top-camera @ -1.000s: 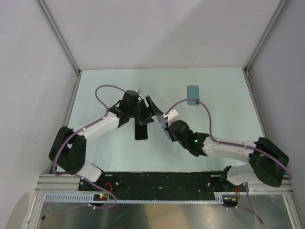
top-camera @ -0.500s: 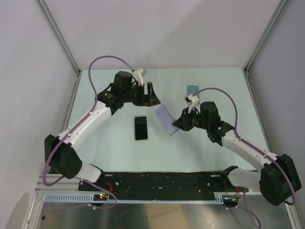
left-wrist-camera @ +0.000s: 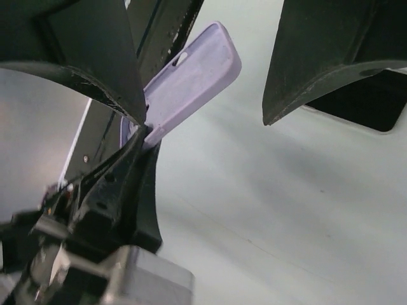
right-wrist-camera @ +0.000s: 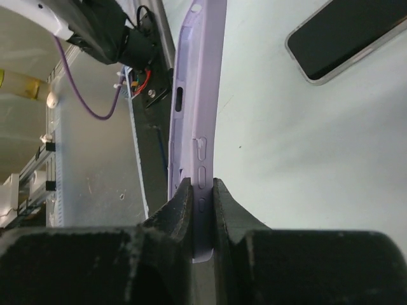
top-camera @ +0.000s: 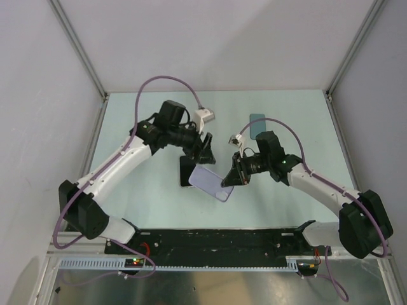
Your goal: Put the phone into the phone case
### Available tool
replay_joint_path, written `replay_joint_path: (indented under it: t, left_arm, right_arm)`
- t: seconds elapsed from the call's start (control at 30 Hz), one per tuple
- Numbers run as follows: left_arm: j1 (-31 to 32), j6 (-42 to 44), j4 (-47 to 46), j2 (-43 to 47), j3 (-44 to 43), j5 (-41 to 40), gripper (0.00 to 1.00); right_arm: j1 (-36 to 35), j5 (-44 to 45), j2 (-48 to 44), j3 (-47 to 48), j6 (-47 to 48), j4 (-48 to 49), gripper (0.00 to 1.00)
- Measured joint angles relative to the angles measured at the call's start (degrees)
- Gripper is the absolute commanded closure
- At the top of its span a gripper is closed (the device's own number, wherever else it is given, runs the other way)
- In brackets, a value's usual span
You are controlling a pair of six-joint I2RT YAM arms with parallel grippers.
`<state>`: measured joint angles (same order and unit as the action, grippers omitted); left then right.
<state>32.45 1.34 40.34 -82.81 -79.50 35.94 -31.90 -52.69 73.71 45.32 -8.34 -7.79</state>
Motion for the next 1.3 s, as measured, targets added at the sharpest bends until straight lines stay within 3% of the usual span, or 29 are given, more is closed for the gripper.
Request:
replay_joint_path:
  t: [0.3,0.43,0.53,0.6,0.67,0.7,0.77,0.87,0.97,1.1,1.3]
  left_arm:
    - [7.1,2.0,3.6,2.6,11.0,3.7,0.33]
    - [8.1,1.7,4.0,5.9,13.6,3.8,0.48]
    - [8.7,1.4,4.3,7.9,14.3,3.9,0.67]
    - [9.0,1.4,4.4,8.3,14.3,3.4,0.84]
    - [9.0,1.2,4.4,8.3,14.6,2.6,0.96]
    - [9.0,1.2,4.4,8.3,14.8,2.4,0.98]
    - [9.5,0.6,3.8,8.2,14.8,2.8,0.99]
    - [10.4,-1.9,1.9,8.2,15.3,1.6,1.00]
    - [10.0,-7.8,-4.3,8.2,16.8,-2.9,1.00]
    - [9.2,-21.1,-15.6,7.3,19.7,-11.2,1.00]
    - [10.7,-48.1,-40.0,3.3,32.7,-31.5,1.00]
  right_arm:
    - [-4.0,-2.2,0.8,6.7,9.9,-9.9,1.00]
    - [-4.7,-2.5,3.1,8.6,13.4,-13.2,1.00]
    - [-5.2,-2.8,4.5,9.4,15.1,-14.7,1.00]
    - [-5.4,-3.1,5.0,9.8,15.9,-15.2,0.92]
    - [-5.5,-3.7,5.0,9.9,16.1,-16.0,0.67]
    - [-5.5,-3.5,5.0,9.9,16.0,-16.1,0.51]
    - [-5.3,-1.6,5.0,9.9,15.4,-16.3,0.33]
    - [-3.0,2.4,5.0,10.0,13.2,-15.5,0.19]
    - [1.1,9.3,4.2,10.0,8.2,-14.9,0.12]
    - [9.0,22.3,1.6,10.0,-2.9,-13.1,0.09]
    - [12.9,41.4,-0.7,9.7,-18.0,-13.5,0.08]
